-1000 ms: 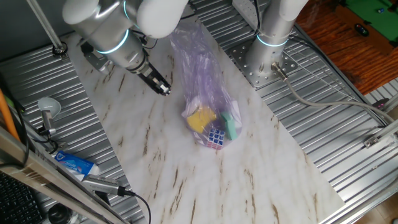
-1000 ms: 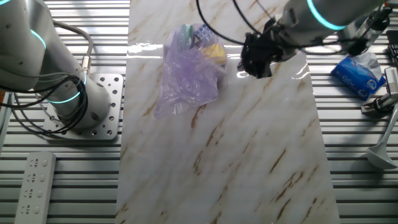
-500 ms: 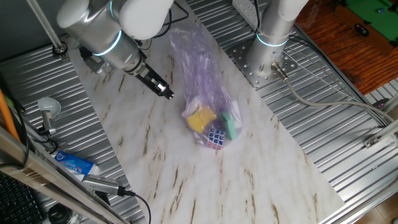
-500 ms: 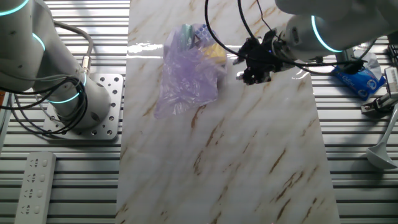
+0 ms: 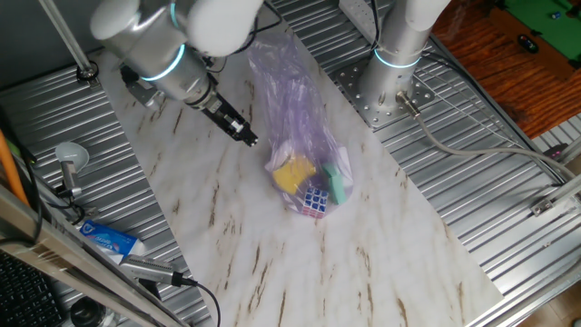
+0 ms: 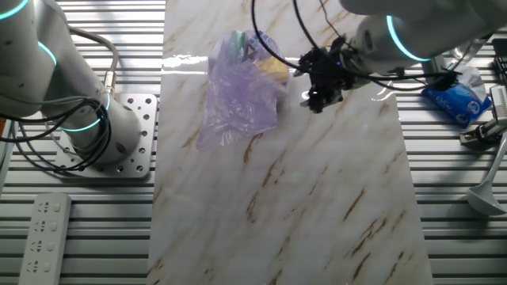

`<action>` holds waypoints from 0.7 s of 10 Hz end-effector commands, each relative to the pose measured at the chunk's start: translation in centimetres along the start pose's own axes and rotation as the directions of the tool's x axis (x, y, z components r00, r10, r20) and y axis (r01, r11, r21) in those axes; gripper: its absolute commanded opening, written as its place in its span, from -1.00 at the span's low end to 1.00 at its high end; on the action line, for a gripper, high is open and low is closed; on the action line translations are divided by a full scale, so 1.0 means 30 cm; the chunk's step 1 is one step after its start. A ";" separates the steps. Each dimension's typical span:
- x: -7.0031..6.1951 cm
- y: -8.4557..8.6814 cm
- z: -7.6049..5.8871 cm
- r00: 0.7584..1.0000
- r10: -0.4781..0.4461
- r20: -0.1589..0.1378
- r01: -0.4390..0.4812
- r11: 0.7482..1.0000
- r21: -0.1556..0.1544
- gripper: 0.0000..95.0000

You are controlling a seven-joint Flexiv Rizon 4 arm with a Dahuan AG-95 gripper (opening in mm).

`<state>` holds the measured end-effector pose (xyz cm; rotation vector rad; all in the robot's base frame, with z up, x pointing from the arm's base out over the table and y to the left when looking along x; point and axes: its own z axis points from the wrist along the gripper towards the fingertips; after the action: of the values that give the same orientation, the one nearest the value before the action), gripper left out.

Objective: Pick up a bag of things

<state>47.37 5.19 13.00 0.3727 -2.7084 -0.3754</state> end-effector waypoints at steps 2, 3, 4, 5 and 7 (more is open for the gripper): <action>0.009 0.002 0.006 0.998 -0.055 -0.013 0.056 0.998 0.004 0.20; 0.009 0.002 0.006 0.998 -0.065 -0.019 0.065 0.998 -0.007 0.20; 0.009 0.002 0.006 0.997 -0.077 -0.028 0.076 0.997 -0.015 0.20; 0.009 0.002 0.006 0.995 -0.080 -0.052 0.079 0.997 -0.021 0.20; 0.009 0.002 0.006 0.994 -0.077 -0.077 0.075 0.996 -0.038 0.20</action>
<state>47.28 5.23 12.93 0.4843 -2.6088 -0.4246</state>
